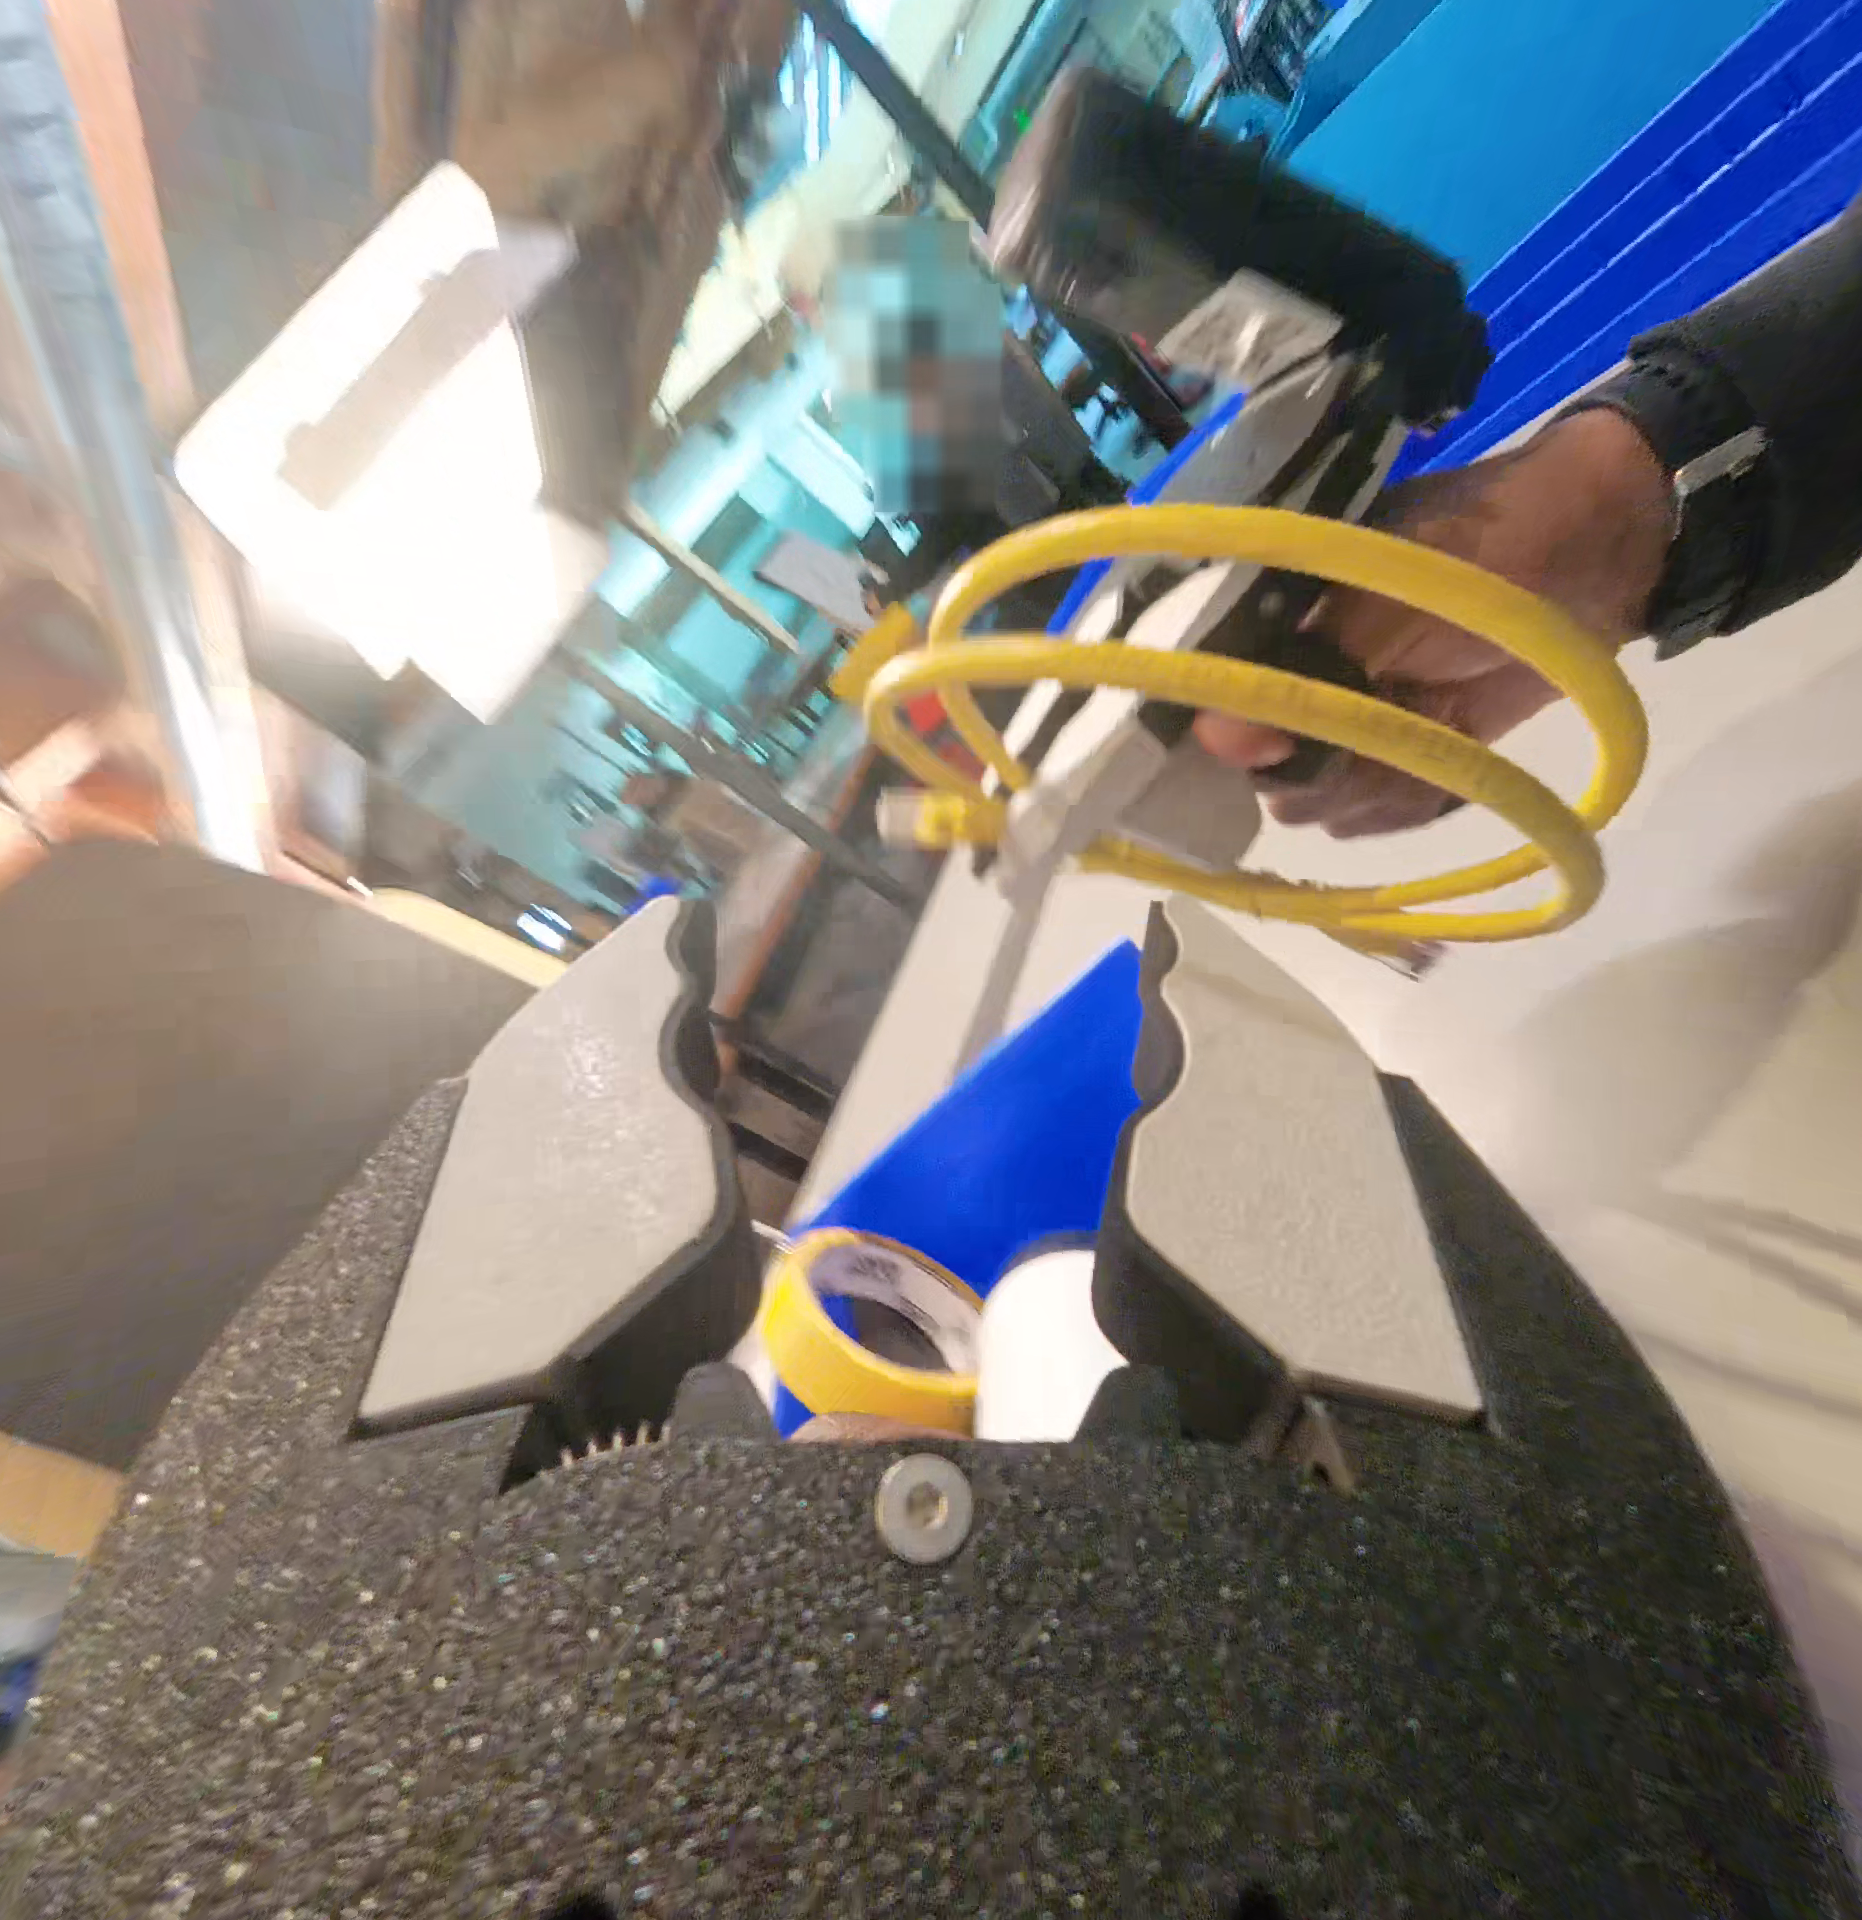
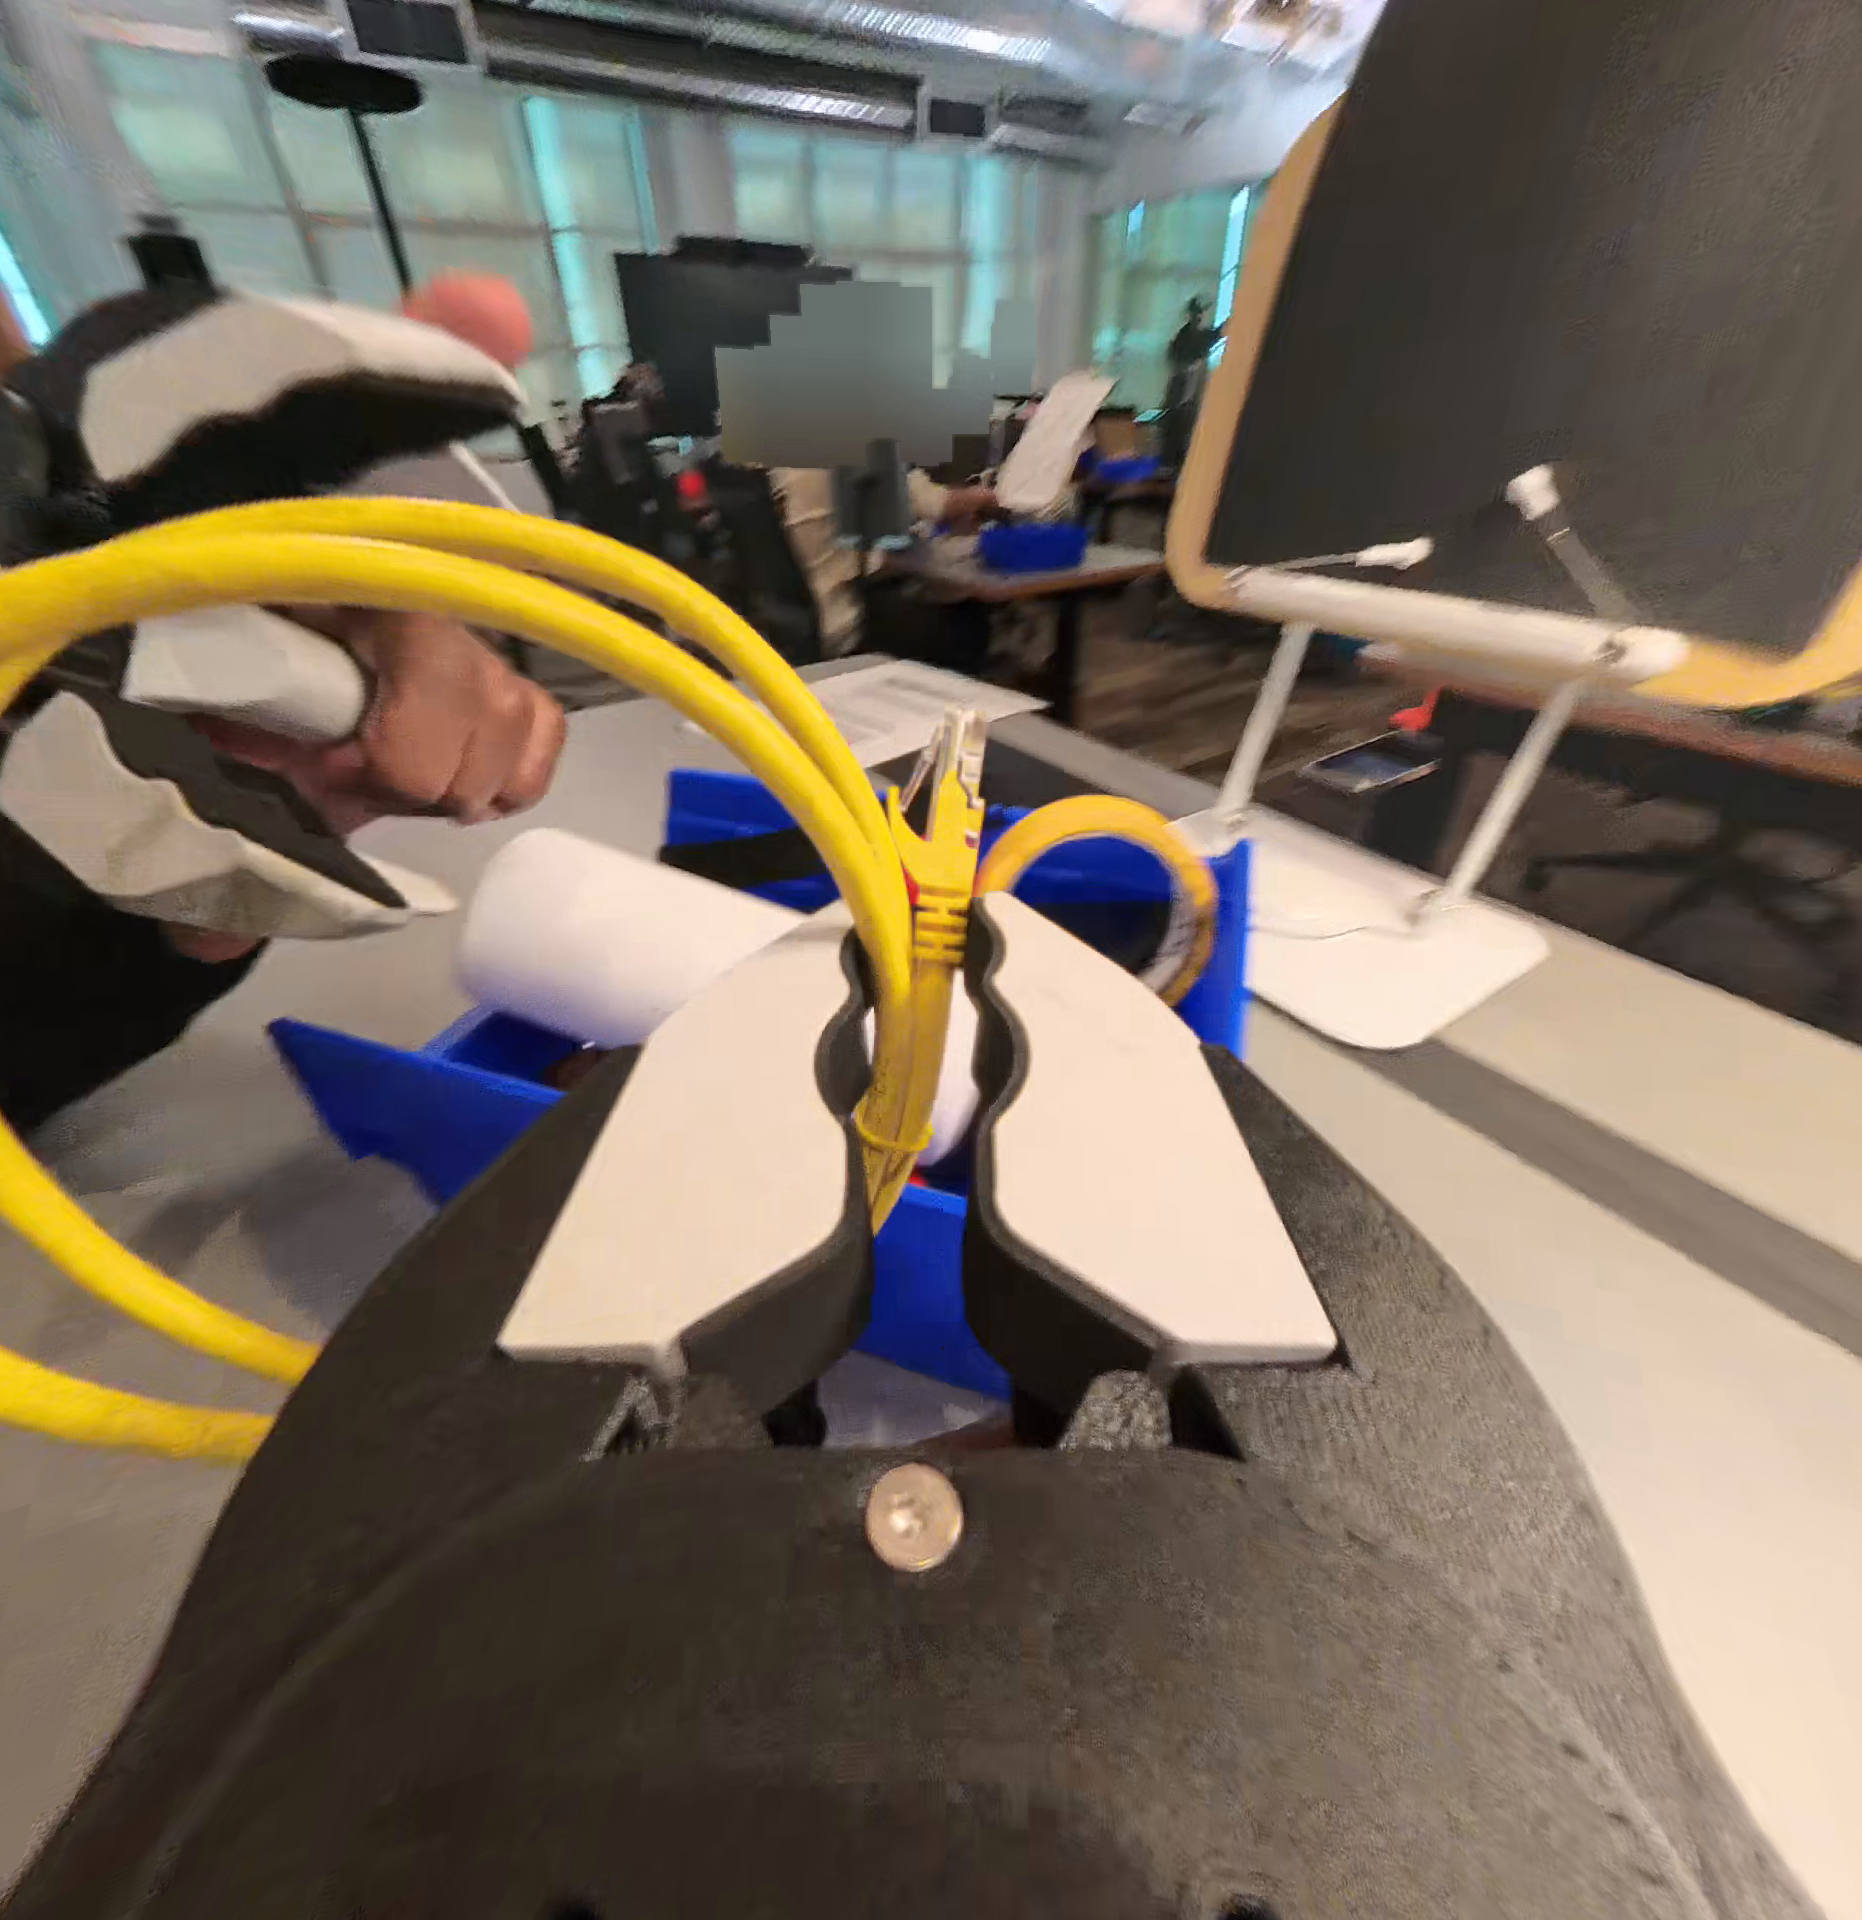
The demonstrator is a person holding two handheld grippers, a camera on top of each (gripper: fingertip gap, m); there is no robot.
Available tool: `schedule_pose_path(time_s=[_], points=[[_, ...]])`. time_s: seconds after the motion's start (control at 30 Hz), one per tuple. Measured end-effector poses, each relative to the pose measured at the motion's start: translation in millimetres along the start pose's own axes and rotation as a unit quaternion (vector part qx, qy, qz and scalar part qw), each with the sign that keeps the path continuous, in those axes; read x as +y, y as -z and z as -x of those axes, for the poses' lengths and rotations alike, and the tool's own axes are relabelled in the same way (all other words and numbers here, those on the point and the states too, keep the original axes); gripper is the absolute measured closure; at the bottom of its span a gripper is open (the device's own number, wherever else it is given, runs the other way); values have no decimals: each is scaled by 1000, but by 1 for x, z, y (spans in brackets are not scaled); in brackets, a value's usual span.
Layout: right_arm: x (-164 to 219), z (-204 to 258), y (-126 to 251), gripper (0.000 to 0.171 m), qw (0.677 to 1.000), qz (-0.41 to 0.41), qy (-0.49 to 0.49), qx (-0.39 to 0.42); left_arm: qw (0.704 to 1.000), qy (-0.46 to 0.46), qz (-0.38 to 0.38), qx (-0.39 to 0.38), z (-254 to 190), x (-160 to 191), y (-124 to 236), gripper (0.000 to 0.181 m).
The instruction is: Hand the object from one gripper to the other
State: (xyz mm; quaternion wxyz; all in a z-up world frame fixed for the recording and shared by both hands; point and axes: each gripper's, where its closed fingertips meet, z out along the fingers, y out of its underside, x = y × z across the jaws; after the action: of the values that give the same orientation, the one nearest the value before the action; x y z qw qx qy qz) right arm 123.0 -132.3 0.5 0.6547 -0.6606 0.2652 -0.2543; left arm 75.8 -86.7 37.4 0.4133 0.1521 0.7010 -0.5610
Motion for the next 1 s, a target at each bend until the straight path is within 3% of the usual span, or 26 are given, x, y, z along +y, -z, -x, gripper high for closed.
schedule_pose_path(time_s=[0.1, 0.2, 0.33, 0.5, 0.7, 0.8, 0.83, 0.87, 1.0], points=[[-6, -18, 9, 156, 996, -17, 47, 68, 986, 146, 47, 67, -13, 21, -3, 103], [-4, -30, 13, 156, 979, 5, 139, 149, 940, 311, 63, 126, -30, 28, 2, 110], [-10, -27, 15, 156, 949, 20, 238, 208, 895, 426, 53, 124, -32, 27, 16, 117], [-13, -20, 14, 156, 935, 25, 267, 233, 881, 455, 52, 117, -42, 17, 24, 117], [-14, -13, 11, 156, 935, 25, 269, 231, 906, 404, 97, 86, -48, 8, 25, 120], [-12, -3, 6, 156, 938, 29, 275, 209, 909, 390, 126, 74, -55, 11, 22, 135], [-11, 1, 5, 156, 938, 35, 281, 201, 909, 388, 132, 78, -58, 12, 21, 145], [-9, 3, 3, 156, 937, 41, 288, 196, 908, 388, 132, 88, -63, 11, 22, 166], [5, 7, 1, 155, 943, 80, 278, 166, 873, 464, 98, 114, -67, 4, 19, 176]])
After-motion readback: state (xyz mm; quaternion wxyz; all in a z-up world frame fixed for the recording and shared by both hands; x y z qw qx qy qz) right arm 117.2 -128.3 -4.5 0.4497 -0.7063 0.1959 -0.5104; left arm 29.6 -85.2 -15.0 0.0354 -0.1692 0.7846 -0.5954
